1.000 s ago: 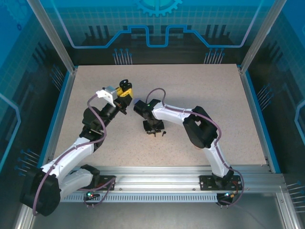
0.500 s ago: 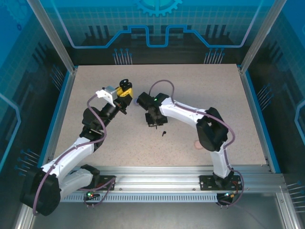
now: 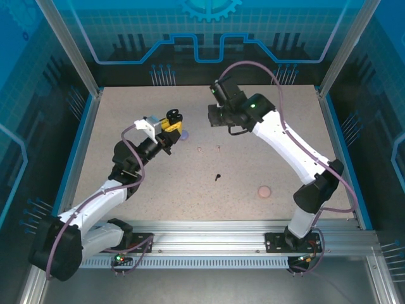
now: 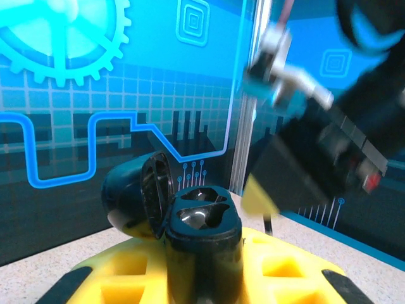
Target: Insert wireless bluetooth earbuds into charging case
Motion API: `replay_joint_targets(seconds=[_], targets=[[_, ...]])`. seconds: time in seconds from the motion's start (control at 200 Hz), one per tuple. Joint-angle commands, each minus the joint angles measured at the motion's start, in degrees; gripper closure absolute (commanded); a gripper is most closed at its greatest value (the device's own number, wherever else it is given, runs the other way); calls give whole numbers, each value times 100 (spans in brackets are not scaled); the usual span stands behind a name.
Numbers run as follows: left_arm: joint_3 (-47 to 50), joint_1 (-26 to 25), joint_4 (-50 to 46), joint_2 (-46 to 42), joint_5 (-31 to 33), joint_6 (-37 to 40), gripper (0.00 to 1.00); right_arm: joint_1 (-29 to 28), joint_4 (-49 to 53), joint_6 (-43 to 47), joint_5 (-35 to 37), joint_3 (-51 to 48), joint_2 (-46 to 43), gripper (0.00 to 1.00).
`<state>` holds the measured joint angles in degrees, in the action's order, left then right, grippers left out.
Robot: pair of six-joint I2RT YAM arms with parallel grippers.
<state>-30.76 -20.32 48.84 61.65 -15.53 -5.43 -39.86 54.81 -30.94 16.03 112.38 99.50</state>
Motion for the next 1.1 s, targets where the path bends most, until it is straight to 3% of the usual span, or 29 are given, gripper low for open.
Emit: replay_joint_targets(seconds=[0.0, 0.46, 1.096], targets=[[-285, -33, 341, 98, -321, 189, 100, -15, -190, 673, -145, 506, -223, 82], [-1032, -409, 46, 672, -828, 706, 100, -374, -1654, 2091, -1338, 251, -741, 82], [-1189, -568, -57, 762, -882, 863, 100, -671, -2106, 2738, -1333, -696, -1280, 84]])
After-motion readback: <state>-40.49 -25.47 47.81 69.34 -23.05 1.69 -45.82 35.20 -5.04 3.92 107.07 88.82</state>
